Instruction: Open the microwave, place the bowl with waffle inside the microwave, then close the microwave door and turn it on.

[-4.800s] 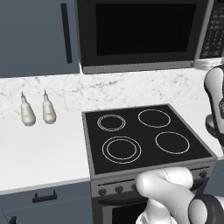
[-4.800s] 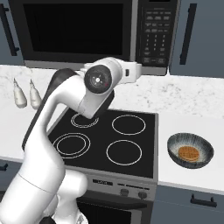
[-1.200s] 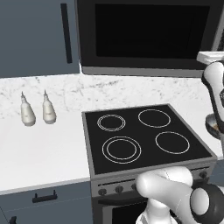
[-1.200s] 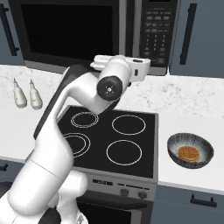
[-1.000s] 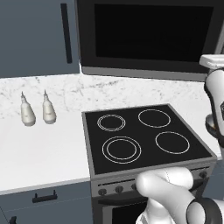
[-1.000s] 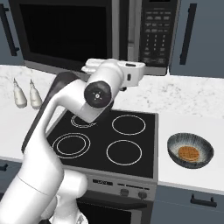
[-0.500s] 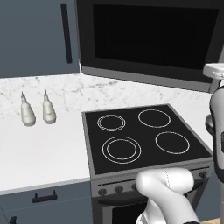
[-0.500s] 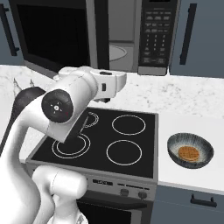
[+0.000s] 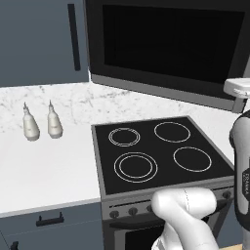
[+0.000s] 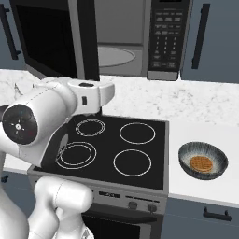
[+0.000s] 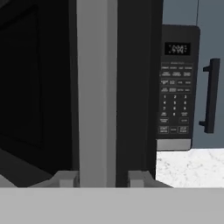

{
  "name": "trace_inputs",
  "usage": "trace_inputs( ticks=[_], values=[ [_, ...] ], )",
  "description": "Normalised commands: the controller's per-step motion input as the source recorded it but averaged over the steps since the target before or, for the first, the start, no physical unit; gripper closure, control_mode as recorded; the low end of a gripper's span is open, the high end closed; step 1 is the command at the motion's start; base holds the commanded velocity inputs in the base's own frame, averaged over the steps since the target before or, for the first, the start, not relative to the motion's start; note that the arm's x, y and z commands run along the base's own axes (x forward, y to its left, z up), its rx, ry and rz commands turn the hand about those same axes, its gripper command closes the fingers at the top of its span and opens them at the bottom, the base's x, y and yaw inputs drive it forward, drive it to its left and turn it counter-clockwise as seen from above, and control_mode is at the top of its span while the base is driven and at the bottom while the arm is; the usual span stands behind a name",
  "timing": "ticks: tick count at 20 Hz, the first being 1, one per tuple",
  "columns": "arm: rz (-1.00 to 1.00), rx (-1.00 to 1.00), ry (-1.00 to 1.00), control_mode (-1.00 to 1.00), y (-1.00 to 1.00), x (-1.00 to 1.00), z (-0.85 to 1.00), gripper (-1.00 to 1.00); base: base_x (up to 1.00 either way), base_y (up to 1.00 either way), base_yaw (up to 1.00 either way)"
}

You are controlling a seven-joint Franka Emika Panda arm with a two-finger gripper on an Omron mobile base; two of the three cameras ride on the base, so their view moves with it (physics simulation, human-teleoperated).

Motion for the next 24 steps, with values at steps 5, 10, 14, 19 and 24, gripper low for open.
trace_inputs(
  ticks=[5,10,14,19,24],
  values=[
    [0.00,0.00,0.00,-1.00,0.00,0.00,0.00,-1.00,0.00,0.00,0.00],
    [0.00,0.00,0.00,-1.00,0.00,0.00,0.00,-1.00,0.00,0.00,0.00],
    [0.02,0.00,-0.06,-1.00,-0.17,-0.31,0.00,-1.00,0.00,0.00,0.00],
    [0.14,0.00,-0.05,-1.00,-0.67,-0.58,0.00,-1.00,0.00,0.00,0.00],
    [0.38,0.09,0.00,-1.00,-0.61,0.37,-0.03,-1.00,0.00,0.00,0.00]
  ],
)
